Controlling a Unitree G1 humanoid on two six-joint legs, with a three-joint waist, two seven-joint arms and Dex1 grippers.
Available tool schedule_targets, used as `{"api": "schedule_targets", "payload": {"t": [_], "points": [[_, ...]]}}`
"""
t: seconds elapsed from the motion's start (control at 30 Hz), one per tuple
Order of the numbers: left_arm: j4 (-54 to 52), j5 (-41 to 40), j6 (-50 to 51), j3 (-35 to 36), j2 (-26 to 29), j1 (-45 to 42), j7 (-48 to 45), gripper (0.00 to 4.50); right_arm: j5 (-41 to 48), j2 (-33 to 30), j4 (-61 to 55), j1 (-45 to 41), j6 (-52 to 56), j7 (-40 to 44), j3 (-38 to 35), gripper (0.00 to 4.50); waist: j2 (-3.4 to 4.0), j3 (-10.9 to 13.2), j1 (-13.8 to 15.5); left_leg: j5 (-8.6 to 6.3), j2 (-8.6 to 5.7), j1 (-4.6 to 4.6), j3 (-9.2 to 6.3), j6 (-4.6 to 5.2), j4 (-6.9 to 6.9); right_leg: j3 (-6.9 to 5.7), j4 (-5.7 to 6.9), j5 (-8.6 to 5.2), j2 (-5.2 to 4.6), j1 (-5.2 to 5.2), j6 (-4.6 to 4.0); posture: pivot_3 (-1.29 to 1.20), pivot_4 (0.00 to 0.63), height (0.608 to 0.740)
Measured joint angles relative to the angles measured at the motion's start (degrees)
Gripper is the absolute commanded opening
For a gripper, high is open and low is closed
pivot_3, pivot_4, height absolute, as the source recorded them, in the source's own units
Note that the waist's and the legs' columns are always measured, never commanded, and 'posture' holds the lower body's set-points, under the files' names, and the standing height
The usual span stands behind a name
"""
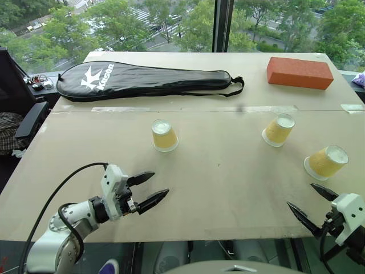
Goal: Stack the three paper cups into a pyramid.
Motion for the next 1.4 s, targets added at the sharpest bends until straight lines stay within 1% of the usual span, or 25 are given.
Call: {"api": "schedule_targets", "payload": {"t": [0.1, 0.17, 0.27, 0.33, 0.37, 0.4, 0.43, 0.53, 0.63, 0.7, 0.83, 0.9, 0.97, 1.0, 1.03, 1.1, 1.23, 1.33, 1.4], "points": [[0.1, 0.6, -0.9, -0.1, -0.4, -0.2, 0.3, 4.43, -0.6, 0.7, 0.5, -2.3, -0.7, -0.4, 0.8, 4.50, -0.03, 0.0, -0.1, 0.00, 0.00, 0.01, 0.00, 0.00, 0.00, 0.01, -0.01, 0.00, 0.00, 0.00, 0.00, 0.00, 0.150, 0.740], [0.3, 1.0, -1.8, -0.1, -1.7, -0.6, 1.2, 4.43, -1.3, 1.8, 0.4, -5.2, -1.0, -1.2, 3.3, 4.50, -0.01, 0.0, -0.3, 0.00, 0.00, 0.02, 0.03, 0.00, 0.00, 0.02, 0.00, 0.00, -0.01, 0.01, 0.00, 0.00, 0.150, 0.740], [1.1, 1.4, -3.4, 0.3, -3.7, -0.7, 2.6, 4.43, -2.1, 2.7, -0.7, -6.5, -1.5, -1.3, 6.9, 4.50, 0.06, 0.0, 0.0, 0.00, 0.00, 0.00, 0.00, 0.00, -0.05, -0.05, -0.01, 0.00, 0.07, -0.01, -0.01, 0.00, 0.150, 0.740], [3.6, 2.0, -3.3, 1.1, -6.4, -4.3, 7.7, 4.43, -0.1, 1.2, -3.0, -9.6, 0.3, 0.1, 9.5, 4.50, 0.09, 0.1, 0.2, 0.01, -0.04, -0.04, -0.01, 0.01, 0.01, -0.06, -0.01, 0.01, 0.11, -0.01, -0.01, 0.00, 0.150, 0.740], [4.7, 2.6, -3.4, 1.2, -6.6, -6.2, 9.0, 4.43, 0.7, 0.8, -4.3, -11.2, 0.8, 0.5, 9.9, 4.50, 0.07, 0.1, 0.2, 0.01, -0.04, -0.04, -0.04, 0.01, 0.05, -0.08, 0.00, 0.01, 0.12, 0.03, 0.00, 0.00, 0.150, 0.740], [5.7, 3.5, -3.5, 1.4, -6.6, -8.1, 10.2, 4.43, 1.7, 0.3, -5.8, -12.6, 1.3, 0.7, 10.5, 4.50, 0.03, 0.0, 0.2, 0.01, -0.05, 0.01, -0.07, 0.02, 0.06, -0.09, 0.00, 0.02, 0.16, 0.09, -0.01, 0.00, 0.150, 0.740], [7.4, 4.4, -3.5, 1.8, -6.0, -10.4, 11.2, 4.43, 3.1, -0.6, -9.7, -14.1, 2.8, 0.7, 11.7, 4.50, 0.01, 0.0, 0.2, 0.01, -0.05, 0.04, -0.09, 0.02, 0.05, -0.10, 0.02, 0.01, 0.19, 0.11, -0.01, 0.00, 0.150, 0.740], [9.0, 4.4, -3.2, 2.1, -4.9, -12.6, 11.4, 4.43, 5.0, -1.5, -13.9, -15.2, 6.2, 0.0, 14.0, 4.50, -0.02, 0.0, 0.1, 0.01, -0.04, -0.01, -0.12, 0.01, 0.00, -0.12, 0.00, 0.01, 0.22, 0.06, -0.02, 0.00, 0.150, 0.740], [11.6, 5.3, -2.2, 0.5, -3.4, -19.2, 11.0, 4.43, 5.2, -2.2, -13.2, -19.7, 8.1, -0.1, 15.8, 4.50, -0.08, 0.1, 0.3, 0.01, -0.11, -0.06, -0.12, 0.01, 0.05, -0.12, 0.00, 0.06, 0.20, 0.07, -0.09, 0.00, 0.150, 0.740], [14.4, 6.5, -1.9, -1.2, -2.4, -23.6, 10.3, 4.43, 5.0, -2.5, -13.2, -20.4, 8.4, -0.3, 15.9, 4.50, -0.09, 0.0, 0.3, 0.01, -0.16, -0.02, -0.13, 0.02, 0.05, -0.12, 0.00, 0.05, 0.19, 0.13, -0.08, 0.00, 0.150, 0.740], [22.0, 9.1, -2.4, -4.8, -2.2, -31.0, 7.9, 4.43, 4.6, -2.5, -13.8, -19.0, 9.4, -1.5, 16.0, 4.50, -0.10, 0.0, 0.2, 0.01, -0.22, -0.04, -0.13, 0.02, 0.04, -0.12, 0.00, 0.12, 0.22, 0.11, -0.19, 0.00, 0.150, 0.740], [28.0, 11.8, -4.1, -7.8, -3.0, -36.6, 6.9, 4.43, 3.9, -2.4, -14.9, -18.5, 9.4, -2.7, 16.0, 4.50, -0.12, 0.0, 0.2, 0.02, -0.27, -0.03, -0.13, 0.02, 0.05, -0.11, 0.01, 0.14, 0.25, 0.11, -0.20, 0.00, 0.150, 0.740], [32.2, 13.5, -5.8, -9.2, -4.1, -39.7, 6.3, 4.43, 3.2, -2.1, -15.7, -18.0, 9.4, -3.5, 16.1, 4.50, -0.13, 0.0, 0.1, 0.02, -0.28, -0.02, -0.12, 0.02, 0.05, -0.11, 0.01, 0.14, 0.26, 0.12, -0.20, 0.00, 0.150, 0.740], [34.3, 14.1, -6.7, -9.9, -4.7, -40.9, 5.4, 3.92, 2.7, -1.9, -15.9, -17.6, 9.4, -4.2, 16.1, 4.50, -0.15, 0.0, 0.0, 0.01, -0.27, -0.01, -0.09, 0.02, 0.05, -0.08, 0.01, 0.15, 0.26, 0.11, -0.21, 0.00, 0.150, 0.740], [35.0, 14.5, -7.2, -10.3, -4.8, -41.3, 4.7, 3.65, 2.6, -1.7, -16.1, -17.3, 9.4, -4.5, 16.1, 4.50, -0.15, 0.0, -0.2, 0.01, -0.27, -0.01, -0.08, 0.02, 0.04, -0.07, 0.01, 0.16, 0.27, 0.11, -0.22, 0.00, 0.150, 0.740], [37.5, 14.8, -8.8, -11.6, -5.0, -42.9, 1.9, 2.77, 1.9, -1.0, -17.2, -14.6, 9.4, -5.7, 16.1, 4.50, -0.15, 0.0, 0.0, 0.01, -0.26, -0.04, -0.14, 0.02, 0.02, -0.13, 0.02, 0.16, 0.27, 0.10, -0.23, 0.00, 0.150, 0.740], [36.9, 12.9, -7.3, -11.9, -4.8, -42.8, -4.4, 2.77, 1.3, -0.3, -18.5, -11.9, 9.2, -6.8, 16.1, 4.50, -0.15, 0.0, 0.0, 0.01, -0.18, -0.05, -0.12, 0.02, 0.03, -0.10, 0.02, 0.16, 0.27, 0.08, -0.22, 0.00, 0.150, 0.740], [33.0, 10.8, -5.1, -12.8, -4.7, -42.7, -8.6, 2.77, 0.7, 0.1, -18.6, -10.5, 8.9, -7.1, 16.2, 4.50, -0.16, 0.0, 0.1, 0.02, -0.14, -0.05, -0.12, 0.02, 0.06, -0.09, 0.01, 0.13, 0.25, 0.10, -0.18, 0.00, 0.150, 0.740], [31.4, 10.9, -5.0, -14.7, -6.3, -42.9, -9.5, 2.77, 0.4, 0.0, -18.9, -8.3, 8.5, -6.9, 16.2, 4.50, -0.09, 0.0, 0.4, 0.02, -0.19, -0.02, -0.13, 0.02, 0.08, -0.08, 0.02, 0.05, 0.19, 0.15, -0.06, 0.00, 0.150, 0.740]]}}
